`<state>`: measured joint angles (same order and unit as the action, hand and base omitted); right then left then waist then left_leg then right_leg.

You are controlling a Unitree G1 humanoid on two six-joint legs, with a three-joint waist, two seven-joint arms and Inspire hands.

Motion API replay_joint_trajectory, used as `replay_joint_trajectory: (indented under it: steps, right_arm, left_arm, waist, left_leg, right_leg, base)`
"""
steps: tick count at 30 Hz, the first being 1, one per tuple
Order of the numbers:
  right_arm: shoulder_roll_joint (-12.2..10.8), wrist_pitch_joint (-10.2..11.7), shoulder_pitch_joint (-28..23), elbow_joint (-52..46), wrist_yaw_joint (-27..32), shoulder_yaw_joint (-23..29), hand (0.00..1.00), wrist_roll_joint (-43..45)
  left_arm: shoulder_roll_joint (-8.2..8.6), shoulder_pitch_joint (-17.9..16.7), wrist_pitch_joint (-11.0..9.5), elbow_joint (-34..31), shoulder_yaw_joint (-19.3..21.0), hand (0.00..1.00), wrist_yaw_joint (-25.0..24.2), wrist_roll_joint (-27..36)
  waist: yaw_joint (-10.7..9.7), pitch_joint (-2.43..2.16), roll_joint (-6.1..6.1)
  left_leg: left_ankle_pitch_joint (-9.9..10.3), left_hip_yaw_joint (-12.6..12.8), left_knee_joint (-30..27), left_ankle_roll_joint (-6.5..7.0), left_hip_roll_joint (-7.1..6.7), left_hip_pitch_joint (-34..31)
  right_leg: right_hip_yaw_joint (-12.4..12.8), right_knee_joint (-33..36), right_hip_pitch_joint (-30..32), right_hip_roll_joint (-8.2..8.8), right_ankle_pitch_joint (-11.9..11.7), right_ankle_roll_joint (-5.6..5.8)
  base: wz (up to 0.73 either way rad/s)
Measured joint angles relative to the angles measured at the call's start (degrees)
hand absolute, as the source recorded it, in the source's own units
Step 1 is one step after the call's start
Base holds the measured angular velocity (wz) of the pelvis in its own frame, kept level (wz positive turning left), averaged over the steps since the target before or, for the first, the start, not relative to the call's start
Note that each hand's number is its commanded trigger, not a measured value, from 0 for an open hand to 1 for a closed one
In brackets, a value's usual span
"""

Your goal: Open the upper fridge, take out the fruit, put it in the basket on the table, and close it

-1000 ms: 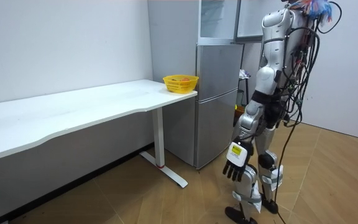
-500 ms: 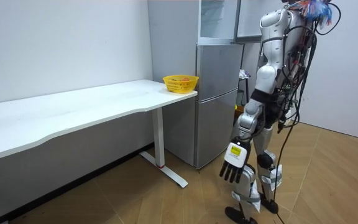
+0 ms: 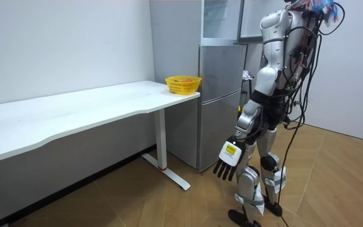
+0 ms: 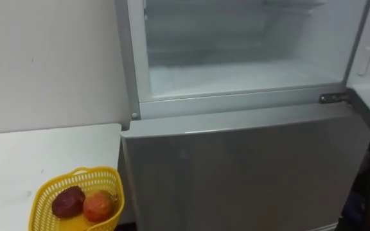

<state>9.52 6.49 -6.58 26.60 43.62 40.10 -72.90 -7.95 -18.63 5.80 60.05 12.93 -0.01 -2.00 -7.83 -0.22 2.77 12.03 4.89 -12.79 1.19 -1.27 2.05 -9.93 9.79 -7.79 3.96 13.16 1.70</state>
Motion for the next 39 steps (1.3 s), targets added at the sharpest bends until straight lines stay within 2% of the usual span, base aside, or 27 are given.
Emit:
replay_joint_trajectory:
  steps: [4, 6, 11, 15, 20, 25, 29, 31, 35, 39]
  right_arm:
    - [2.8, 2.1, 1.3, -7.0, 2.8, 0.0, 0.00, 2.0]
    - [4.1, 2.7, 1.5, -11.5, 3.9, 0.0, 0.00, 2.0]
    - [4.6, 3.7, 1.6, -18.9, 4.7, 0.3, 0.00, 2.3]
    - [4.6, 4.8, 1.5, -26.6, 4.3, 0.2, 0.00, 3.7]
    - [5.3, 6.0, 1.8, -31.5, 3.9, -0.1, 0.00, 3.7]
    - [5.9, 7.1, 2.4, -36.3, -0.6, -0.2, 0.00, 0.9]
    - [5.9, 9.2, 2.7, -42.0, -7.9, -1.0, 0.00, -0.7]
    - [5.9, 10.3, 3.1, -43.1, -10.5, -2.8, 0.00, -0.7]
    - [6.1, 10.3, 4.9, -43.8, -16.2, -7.3, 0.00, -0.9]
    - [6.1, 10.3, 5.7, -44.6, -21.6, -8.6, 0.00, -0.8]
  left_arm:
    - [-0.50, -0.1, -0.2, -2.2, 0.2, 0.00, 0.6, -1.0]
    - [-0.61, 0.2, -1.5, -2.9, 0.2, 0.00, 0.7, -1.0]
    - [-0.57, 0.2, -2.1, -2.6, 0.3, 0.00, 1.0, -1.0]
    - [-0.54, 0.2, -2.7, -2.2, 0.3, 0.00, 1.0, -1.0]
    - [-0.45, -0.4, -3.9, -1.4, 0.3, 0.00, 0.5, -1.0]
    - [-0.20, -0.4, -5.1, 1.8, 0.3, 0.00, 0.4, -2.1]
    - [-0.19, -0.5, -6.7, 2.6, 0.4, 0.00, -0.7, -3.9]
    - [-0.19, -0.5, -7.4, 3.1, 0.1, 0.00, -0.8, -4.0]
    - [-0.09, -0.5, -7.6, 3.1, -1.5, 0.00, -1.4, -5.7]
    - [0.39, -0.8, -7.6, 3.1, -1.5, 0.00, -2.6, -7.9]
  waist:
    - [0.0, 0.07, 0.87]
    - [0.2, 0.05, 0.90]
    - [0.2, 0.18, 0.16]
    - [0.2, 0.23, -1.15]
    - [0.3, 0.17, -1.22]
    - [0.5, 0.17, -0.93]
    - [2.0, 0.06, -1.35]
    - [2.1, 0.07, -1.45]
    - [2.5, 0.15, -1.86]
    - [3.1, 0.19, -2.34]
  left_leg:
    - [0.0, -0.2, -0.1, -0.01, -0.02, -1.0]
    - [0.0, -0.2, -0.1, -0.01, -0.01, -1.7]
    - [0.0, 0.0, -0.1, 0.00, 0.02, -1.6]
    - [0.0, 0.0, 0.1, 0.00, 0.09, -1.6]
    - [0.0, 0.1, 0.1, -0.04, 0.20, -1.5]
    - [0.0, 0.5, 0.1, -0.03, 0.28, -1.5]
    - [0.0, 1.1, 0.0, -0.04, 0.51, -1.6]
    - [0.0, 1.1, -0.1, -0.04, 0.50, -1.4]
    - [0.0, 1.1, -0.5, -0.04, 0.53, -1.5]
    - [0.0, 1.1, -0.6, -0.04, 0.66, -1.5]
  right_leg:
    - [-0.2, 0.0, 0.7, -0.02, 0.0, -0.01]
    - [-0.2, 0.6, 1.4, 0.02, 0.0, 0.00]
    - [0.1, 1.0, 1.8, 0.04, -0.1, 0.00]
    - [0.1, 1.0, 2.3, 0.01, -0.1, 0.01]
    - [0.0, 1.2, 2.2, -0.06, -0.1, 0.00]
    - [0.5, 1.2, 2.2, -0.08, -0.1, 0.00]
    - [1.2, 1.9, 2.5, -0.18, -0.1, -0.02]
    - [1.2, 2.0, 2.2, -0.17, -0.1, -0.02]
    - [1.2, 2.0, 2.1, -0.16, -0.1, -0.10]
    - [1.5, 2.8, 2.6, -0.21, -0.1, -0.11]
  base:
    - [0.04]
    - [0.00]
    - [-0.02]
    - [0.00]
    - [-0.01]
    - [-0.05]
    - [-0.08]
    - [0.00]
    - [0.00]
    - [-0.03]
